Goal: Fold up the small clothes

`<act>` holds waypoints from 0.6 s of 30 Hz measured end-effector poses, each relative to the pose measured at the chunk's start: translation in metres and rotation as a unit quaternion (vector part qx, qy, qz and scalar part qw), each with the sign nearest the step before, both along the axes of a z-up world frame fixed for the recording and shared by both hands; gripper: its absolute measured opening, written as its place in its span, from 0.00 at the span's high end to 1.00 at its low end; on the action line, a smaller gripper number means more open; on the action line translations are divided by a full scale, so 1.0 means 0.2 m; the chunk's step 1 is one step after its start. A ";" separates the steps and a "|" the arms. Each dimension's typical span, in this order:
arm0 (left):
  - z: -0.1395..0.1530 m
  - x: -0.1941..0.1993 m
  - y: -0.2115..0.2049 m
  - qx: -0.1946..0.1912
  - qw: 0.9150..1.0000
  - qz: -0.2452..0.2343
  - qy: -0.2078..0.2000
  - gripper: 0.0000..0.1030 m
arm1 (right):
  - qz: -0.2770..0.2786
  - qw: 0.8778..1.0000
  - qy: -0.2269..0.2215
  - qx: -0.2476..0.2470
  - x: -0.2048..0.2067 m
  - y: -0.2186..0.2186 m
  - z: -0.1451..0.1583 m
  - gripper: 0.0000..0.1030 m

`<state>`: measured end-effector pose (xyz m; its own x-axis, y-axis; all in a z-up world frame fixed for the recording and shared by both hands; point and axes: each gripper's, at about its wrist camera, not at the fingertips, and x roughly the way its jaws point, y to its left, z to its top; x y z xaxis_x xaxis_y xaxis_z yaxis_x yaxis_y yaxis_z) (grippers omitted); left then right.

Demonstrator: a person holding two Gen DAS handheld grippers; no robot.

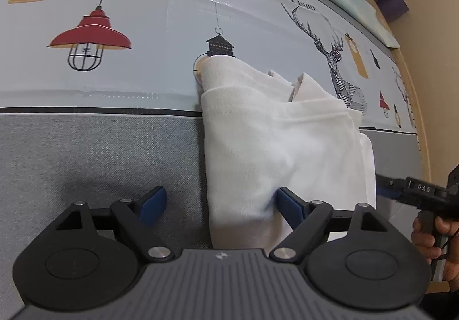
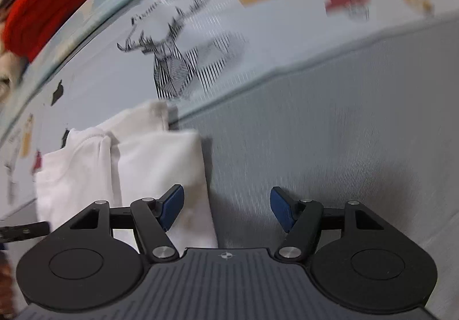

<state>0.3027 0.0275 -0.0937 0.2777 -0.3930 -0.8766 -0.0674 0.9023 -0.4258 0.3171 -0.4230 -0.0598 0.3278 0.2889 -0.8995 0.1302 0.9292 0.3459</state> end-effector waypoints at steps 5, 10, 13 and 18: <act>-0.01 0.02 0.00 -0.025 0.999 0.019 -0.006 0.15 | 0.047 0.999 -0.011 -0.007 -0.01 0.06 -0.02 0.31; 0.01 0.05 -0.04 -0.027 1.000 -0.002 -0.017 0.49 | 0.075 0.997 -0.029 -0.004 0.00 0.11 -0.01 0.76; 0.03 0.05 -0.08 -0.012 0.999 -0.024 -0.026 0.61 | 0.082 0.996 -0.027 0.025 0.01 0.15 -0.01 0.94; 0.09 0.06 -0.12 0.011 0.998 -0.055 -0.039 0.71 | 0.099 0.994 -0.036 0.013 0.03 0.25 0.00 0.97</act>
<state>0.3153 0.0038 -0.0759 0.3017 -0.4051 -0.8630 0.0649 0.9119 -0.4053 0.3221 -0.3735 -0.0593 0.3247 0.3770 -0.8674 -0.0798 0.9248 0.3720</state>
